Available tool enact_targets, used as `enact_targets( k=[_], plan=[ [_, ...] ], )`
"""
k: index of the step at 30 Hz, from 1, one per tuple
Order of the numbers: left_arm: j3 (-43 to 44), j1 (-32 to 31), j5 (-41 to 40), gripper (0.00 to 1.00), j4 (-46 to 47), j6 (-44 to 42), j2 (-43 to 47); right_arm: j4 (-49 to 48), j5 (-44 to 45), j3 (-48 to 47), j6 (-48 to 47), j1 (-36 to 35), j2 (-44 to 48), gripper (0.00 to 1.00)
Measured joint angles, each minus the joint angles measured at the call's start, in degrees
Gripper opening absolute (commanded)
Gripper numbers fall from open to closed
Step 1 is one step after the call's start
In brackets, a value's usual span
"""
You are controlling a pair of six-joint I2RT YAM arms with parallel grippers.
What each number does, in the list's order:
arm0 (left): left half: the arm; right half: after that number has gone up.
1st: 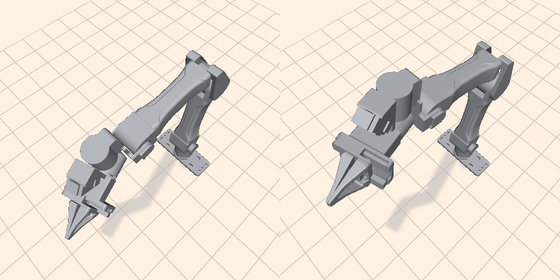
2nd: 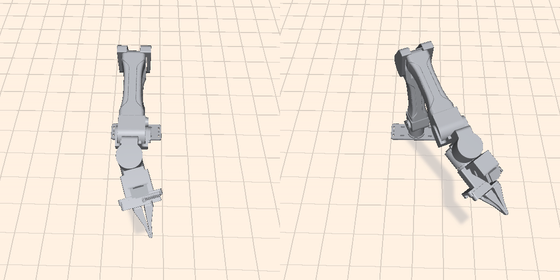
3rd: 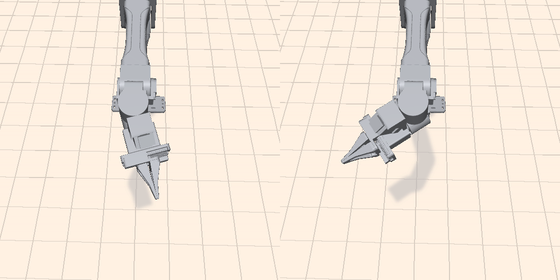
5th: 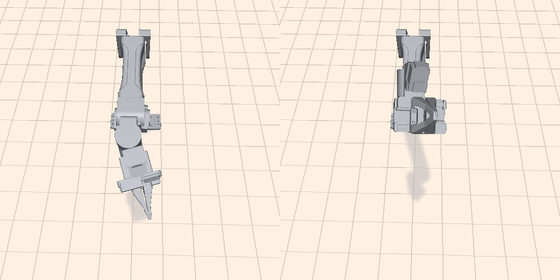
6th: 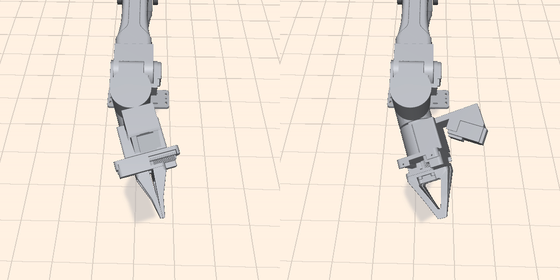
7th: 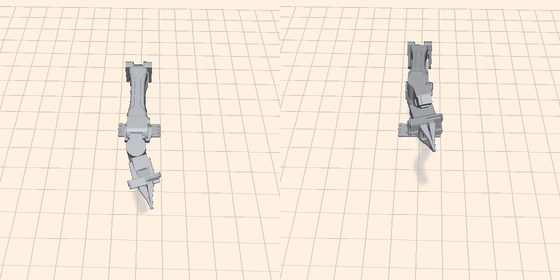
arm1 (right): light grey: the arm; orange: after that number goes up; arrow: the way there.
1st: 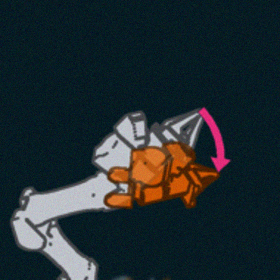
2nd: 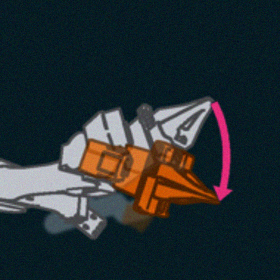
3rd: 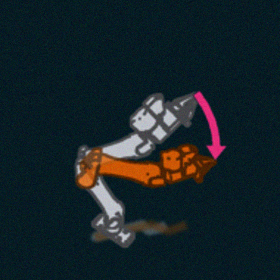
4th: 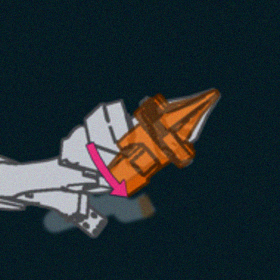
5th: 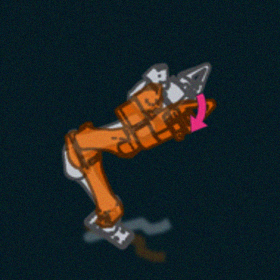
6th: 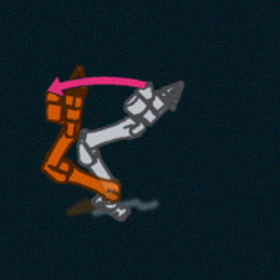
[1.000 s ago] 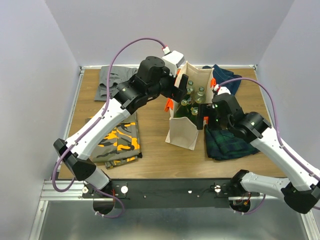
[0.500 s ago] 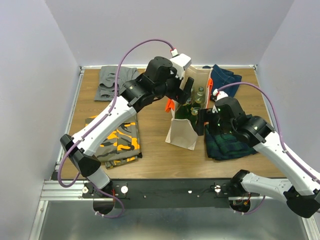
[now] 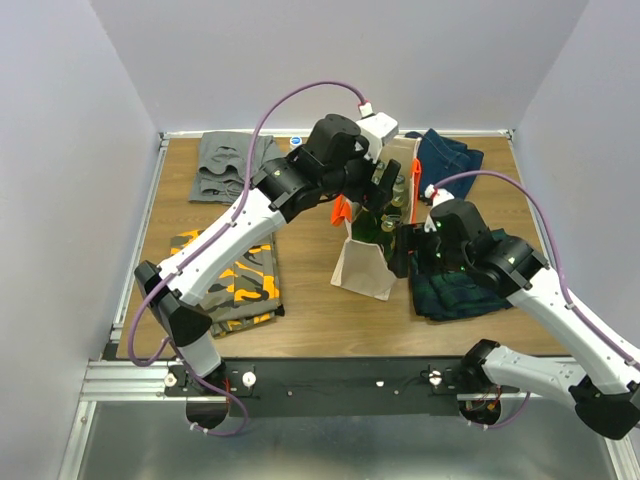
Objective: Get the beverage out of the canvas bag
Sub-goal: Take out the drink from the canvas bag.
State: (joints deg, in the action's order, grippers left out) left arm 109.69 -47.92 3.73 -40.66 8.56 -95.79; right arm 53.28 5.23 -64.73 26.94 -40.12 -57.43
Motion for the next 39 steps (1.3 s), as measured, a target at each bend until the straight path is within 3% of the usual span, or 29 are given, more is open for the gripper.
enact_targets(
  k=[30,39],
  plan=[
    [-5.84,-1.07,6.73,0.89,0.02,2.67,-7.37,2.97,0.92,-1.77,-0.02,0.00,0.87,1.00],
    [-6.19,-1.70,8.83,0.83,1.60,3.61,-8.07,3.41,1.57,-2.78,-0.02,0.00,0.90,1.00]
  ],
)
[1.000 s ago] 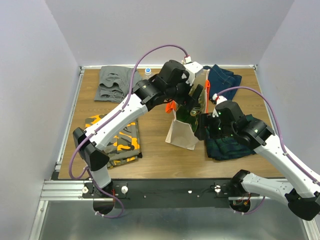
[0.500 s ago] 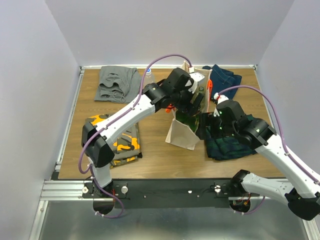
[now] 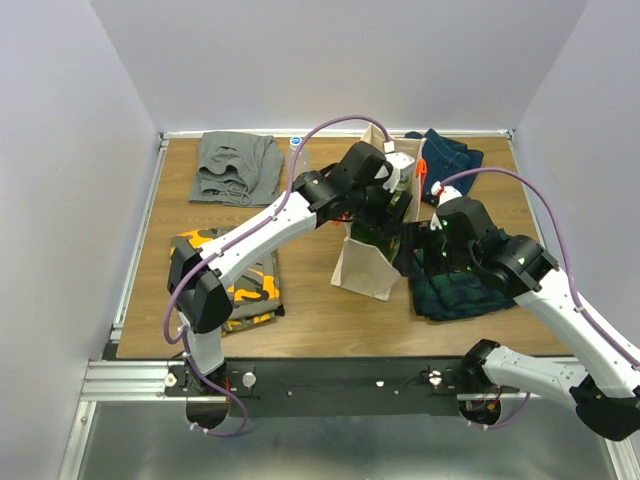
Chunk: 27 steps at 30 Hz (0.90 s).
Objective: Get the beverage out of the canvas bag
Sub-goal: Take out the drink from the canvas bag.
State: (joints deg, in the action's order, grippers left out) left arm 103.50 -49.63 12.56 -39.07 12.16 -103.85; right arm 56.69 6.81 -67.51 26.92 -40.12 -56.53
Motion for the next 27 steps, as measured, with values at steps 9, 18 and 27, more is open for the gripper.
enact_targets(
  k=[9,18,27],
  plan=[
    [-0.48,-0.02,0.04,0.76,0.22,0.76,-2.01,0.00,0.20,-0.17,0.00,0.00,-0.02,1.00],
    [-0.81,-0.02,0.00,0.74,0.22,1.20,-3.15,0.00,0.22,-0.26,0.00,0.00,-0.04,1.00],
    [-0.81,-0.02,0.02,0.64,0.42,1.81,-3.89,0.00,0.26,-0.59,0.02,0.00,-0.02,1.00]
  ],
)
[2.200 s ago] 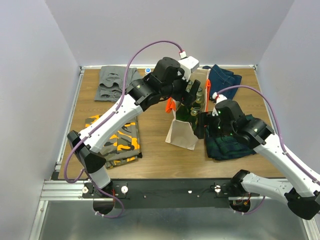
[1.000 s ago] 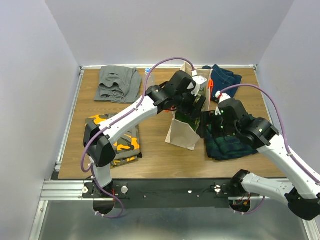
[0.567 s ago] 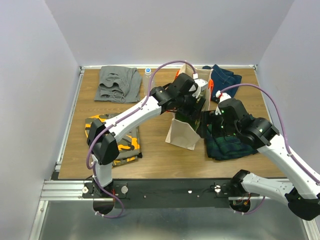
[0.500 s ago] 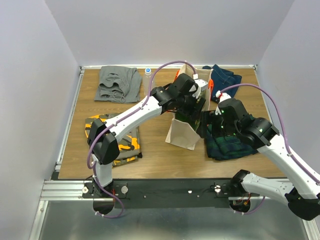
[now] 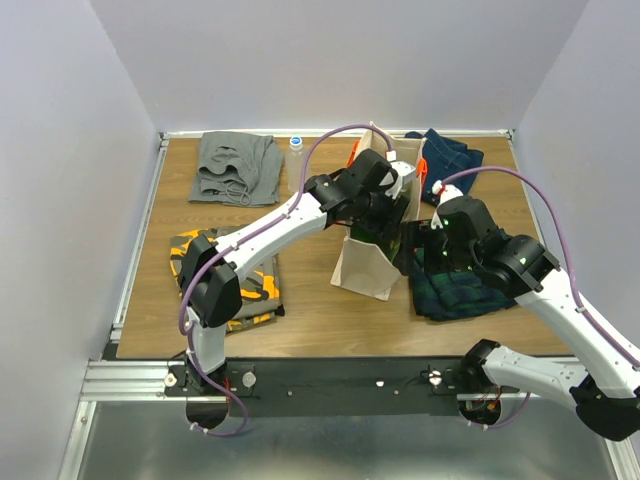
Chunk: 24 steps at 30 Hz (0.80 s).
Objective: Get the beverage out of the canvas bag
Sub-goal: Take out the drink from the canvas bag.
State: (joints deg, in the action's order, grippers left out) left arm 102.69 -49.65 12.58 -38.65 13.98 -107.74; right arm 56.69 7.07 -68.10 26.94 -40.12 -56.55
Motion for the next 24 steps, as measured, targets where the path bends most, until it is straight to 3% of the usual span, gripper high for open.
enact_targets(
  k=[15,19,20,24],
  plan=[
    [0.00,0.00,-0.02,0.63,0.33,1.09,-0.39,0.00,0.31,0.00,0.00,0.00,0.00,1.00],
    [0.02,0.00,-0.07,0.58,0.46,1.09,-1.03,0.00,0.33,0.00,0.00,0.00,0.00,1.00],
    [0.02,0.00,-0.11,0.53,0.44,1.09,-1.31,0.00,0.33,0.00,0.02,0.00,0.00,1.00],
    [0.04,0.02,-0.66,0.51,0.44,1.07,-1.97,-0.02,0.35,0.00,0.02,0.00,0.00,1.00]
  ],
)
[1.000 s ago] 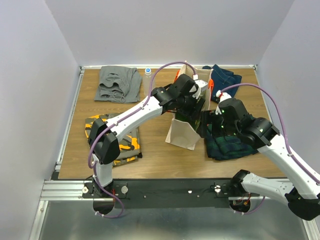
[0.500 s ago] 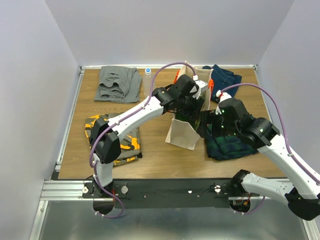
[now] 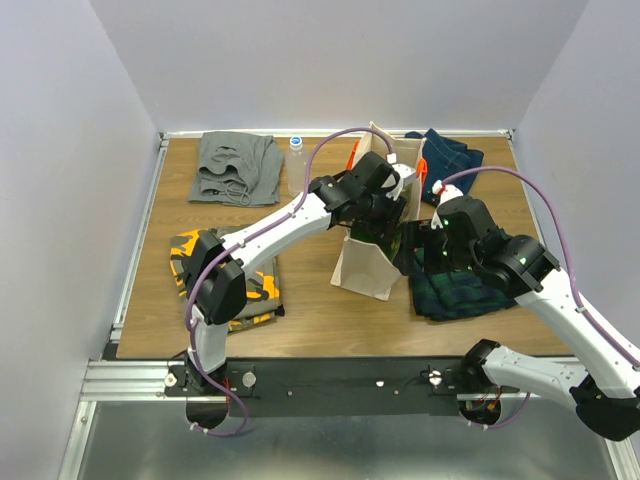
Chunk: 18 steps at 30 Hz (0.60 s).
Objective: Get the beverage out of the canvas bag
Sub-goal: Take out the drink from the canvas bag.
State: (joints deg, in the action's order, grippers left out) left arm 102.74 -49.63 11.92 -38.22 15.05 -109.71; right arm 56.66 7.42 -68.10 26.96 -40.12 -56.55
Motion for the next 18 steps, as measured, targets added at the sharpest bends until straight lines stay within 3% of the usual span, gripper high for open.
enact_targets(
  k=[4,8,11,18],
  plan=[
    [0.00,0.00,-0.46,0.52,-0.02,0.02,-0.13,0.00,0.00,0.00,-0.02,0.00,0.00,1.00],
    [0.00,-0.02,-0.85,0.75,-0.02,0.13,-0.13,0.00,0.00,0.00,0.00,0.00,0.00,1.00],
    [0.00,-0.07,-0.92,0.82,0.13,0.59,-0.13,0.00,0.00,0.00,-0.02,0.00,0.00,1.00],
    [0.00,-0.22,-1.01,0.84,0.94,0.76,-0.11,0.00,0.11,-0.02,0.00,0.00,0.00,1.00]
  ],
)
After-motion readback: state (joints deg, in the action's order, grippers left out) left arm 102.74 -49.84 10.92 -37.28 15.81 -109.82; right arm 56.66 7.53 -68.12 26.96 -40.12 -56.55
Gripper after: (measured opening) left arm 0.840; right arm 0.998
